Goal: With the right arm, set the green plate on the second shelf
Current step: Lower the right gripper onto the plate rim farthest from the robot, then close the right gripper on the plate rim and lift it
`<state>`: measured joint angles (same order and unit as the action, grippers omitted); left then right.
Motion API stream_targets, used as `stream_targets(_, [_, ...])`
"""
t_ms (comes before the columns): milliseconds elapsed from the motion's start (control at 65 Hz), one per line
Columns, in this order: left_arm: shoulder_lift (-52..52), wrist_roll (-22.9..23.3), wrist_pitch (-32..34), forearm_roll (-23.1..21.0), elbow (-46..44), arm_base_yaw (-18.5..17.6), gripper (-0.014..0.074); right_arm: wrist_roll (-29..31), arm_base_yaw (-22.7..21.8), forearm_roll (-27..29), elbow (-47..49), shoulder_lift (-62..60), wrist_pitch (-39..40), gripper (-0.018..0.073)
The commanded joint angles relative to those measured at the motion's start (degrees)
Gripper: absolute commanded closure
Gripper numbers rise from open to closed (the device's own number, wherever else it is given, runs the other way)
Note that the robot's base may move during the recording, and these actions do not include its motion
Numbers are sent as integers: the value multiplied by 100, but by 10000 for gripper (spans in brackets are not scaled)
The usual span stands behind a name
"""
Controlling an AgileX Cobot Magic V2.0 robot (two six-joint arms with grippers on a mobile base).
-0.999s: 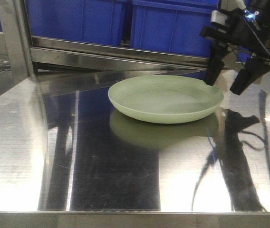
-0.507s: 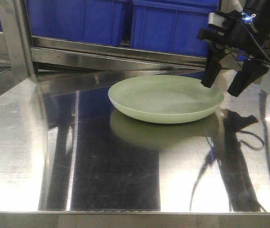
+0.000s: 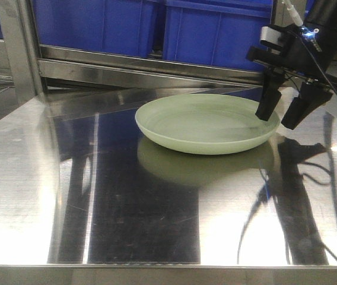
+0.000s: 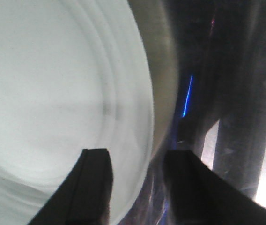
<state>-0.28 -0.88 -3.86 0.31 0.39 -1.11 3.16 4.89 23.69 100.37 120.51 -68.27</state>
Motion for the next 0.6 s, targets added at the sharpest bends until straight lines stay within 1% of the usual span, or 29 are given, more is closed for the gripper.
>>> stream_targets(0, [-79, 8, 483, 3, 240, -45, 466, 59, 3, 320, 121, -247, 64, 216])
stream_targets(77, [-79, 8, 483, 3, 240, -45, 466, 59, 26, 454, 121, -156, 51, 216])
stream_targets(277, [-79, 8, 483, 3, 240, -45, 466, 59, 131, 469, 121, -79, 148, 226])
stream_targets(354, [-79, 8, 483, 3, 240, -45, 466, 59, 132, 483, 121, -79, 120, 295])
stream_targets(492, [-79, 8, 483, 3, 240, -45, 466, 59, 132, 483, 121, -79, 36, 520])
stream_targets(584, [-79, 8, 483, 3, 240, -45, 466, 59, 132, 483, 148, -79, 14, 501])
